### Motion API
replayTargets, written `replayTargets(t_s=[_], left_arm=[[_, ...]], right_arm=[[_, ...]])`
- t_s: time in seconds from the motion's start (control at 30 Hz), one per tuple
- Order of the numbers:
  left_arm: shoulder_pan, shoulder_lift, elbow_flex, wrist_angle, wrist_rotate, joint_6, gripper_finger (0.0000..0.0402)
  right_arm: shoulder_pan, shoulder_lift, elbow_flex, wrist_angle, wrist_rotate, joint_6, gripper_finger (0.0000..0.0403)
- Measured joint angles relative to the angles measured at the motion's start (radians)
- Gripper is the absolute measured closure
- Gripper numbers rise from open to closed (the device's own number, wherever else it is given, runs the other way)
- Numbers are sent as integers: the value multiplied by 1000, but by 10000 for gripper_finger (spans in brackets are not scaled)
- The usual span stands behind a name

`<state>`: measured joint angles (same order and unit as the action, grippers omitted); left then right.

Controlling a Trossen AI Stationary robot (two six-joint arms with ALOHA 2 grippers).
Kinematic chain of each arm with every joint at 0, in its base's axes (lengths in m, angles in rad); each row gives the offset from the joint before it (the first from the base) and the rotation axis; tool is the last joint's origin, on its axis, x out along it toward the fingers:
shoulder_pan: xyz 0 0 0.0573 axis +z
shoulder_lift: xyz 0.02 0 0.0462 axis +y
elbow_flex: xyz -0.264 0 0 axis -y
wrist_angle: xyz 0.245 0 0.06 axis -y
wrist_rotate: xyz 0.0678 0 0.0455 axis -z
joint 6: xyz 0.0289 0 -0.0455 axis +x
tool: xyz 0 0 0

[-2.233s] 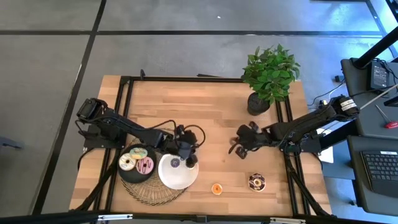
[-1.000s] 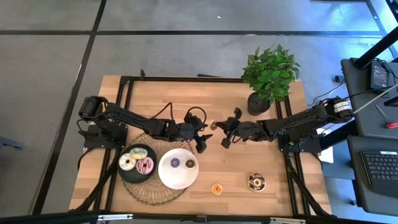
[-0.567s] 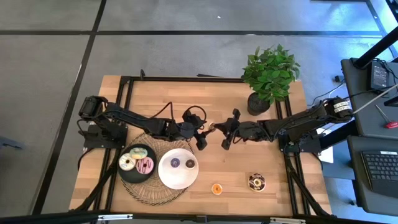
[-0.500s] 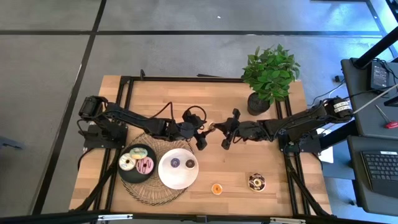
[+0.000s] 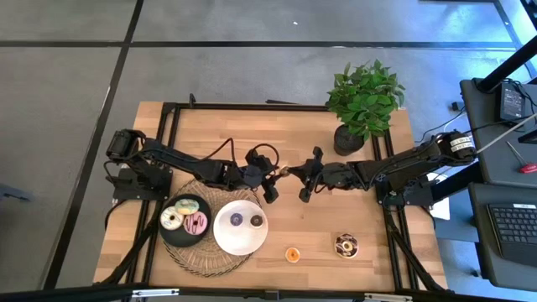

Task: Pick & Place donuts
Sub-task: Put the small brown donut on the white plate

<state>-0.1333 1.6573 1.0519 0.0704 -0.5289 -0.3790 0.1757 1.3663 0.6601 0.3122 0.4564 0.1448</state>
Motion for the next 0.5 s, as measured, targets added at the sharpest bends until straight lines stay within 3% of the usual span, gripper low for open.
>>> replayTargets(t_s=[0.23,0.5], left_arm=[[0,0,0,0,0,2,336],[0,0,0,0,-3,34,394]], right_arm=[[0,0,0,1,-4,-1,391],[1,-1,0,1,-12,-74,342]])
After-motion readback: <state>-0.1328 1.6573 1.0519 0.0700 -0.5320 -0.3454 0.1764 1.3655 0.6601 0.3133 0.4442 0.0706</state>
